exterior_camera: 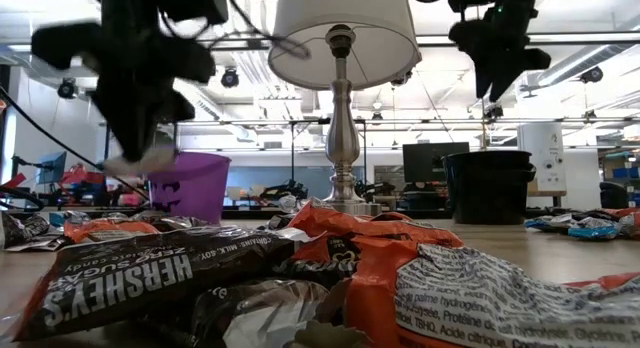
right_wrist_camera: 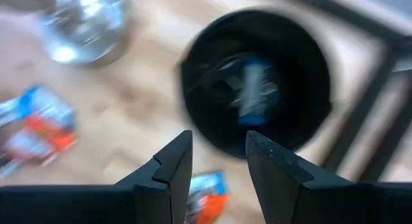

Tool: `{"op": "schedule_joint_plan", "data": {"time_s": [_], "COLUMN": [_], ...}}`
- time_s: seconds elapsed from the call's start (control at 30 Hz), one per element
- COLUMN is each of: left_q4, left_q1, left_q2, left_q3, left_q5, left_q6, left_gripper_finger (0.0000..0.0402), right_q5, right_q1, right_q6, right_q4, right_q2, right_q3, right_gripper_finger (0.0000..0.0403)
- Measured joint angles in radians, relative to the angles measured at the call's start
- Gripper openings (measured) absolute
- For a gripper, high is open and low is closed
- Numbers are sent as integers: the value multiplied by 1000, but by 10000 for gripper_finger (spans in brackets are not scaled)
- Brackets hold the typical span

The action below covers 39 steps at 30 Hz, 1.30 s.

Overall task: Sort candy
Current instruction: Put the white chocolate into the black bin

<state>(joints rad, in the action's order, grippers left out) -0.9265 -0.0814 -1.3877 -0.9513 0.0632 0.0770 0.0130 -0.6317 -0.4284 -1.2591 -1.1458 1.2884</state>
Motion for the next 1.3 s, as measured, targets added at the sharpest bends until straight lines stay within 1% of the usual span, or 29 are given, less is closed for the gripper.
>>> {"op": "schedule_joint_plan", "data": {"time_s": [0.1,0.2,0.33,0.47,0.57,0.67,0.77,0.83,1.0,1.1,1.23,1.3], "left_q4": [0,-1,2,10,18,39,69,80,81,86,118,135], "left_q1": [0,0,0,1,1,1,1,1,1,1,3,3], "left_q2": [57,110,160,181,180,170,157,145,111,95,77,69], "left_q3": [-33,-65,-103,-139,-170,-204,-230,-251,-313,-351,-380,-389], "left_q5": [-3,-24,-90,-172,-196,-204,-205,-205,-214,-241,-244,-237], "left_q6": [17,26,34,36,29,16,1,-13,-55,-85,-112,-115], "left_gripper_finger": [0,0,0,0,0,0,0,0,0,0,0,0], "right_q5": [136,205,230,232,231,231,198,144,-114,-136,-136,-119], "right_q1": [21,55,127,226,307,384,454,495,592,618,649,661], "right_q6": [20,1,-67,-147,-194,-232,-260,-262,-254,-257,-265,-266], "right_q4": [0,0,5,41,126,261,413,506,663,701,756,803], "right_q2": [7,16,31,35,34,32,31,31,24,12,-28,-55], "right_q3": [0,0,0,0,0,0,0,0,0,0,0,0], "right_gripper_finger": [137,137,137,137,137,137,137,137,137,137,137,137]}}
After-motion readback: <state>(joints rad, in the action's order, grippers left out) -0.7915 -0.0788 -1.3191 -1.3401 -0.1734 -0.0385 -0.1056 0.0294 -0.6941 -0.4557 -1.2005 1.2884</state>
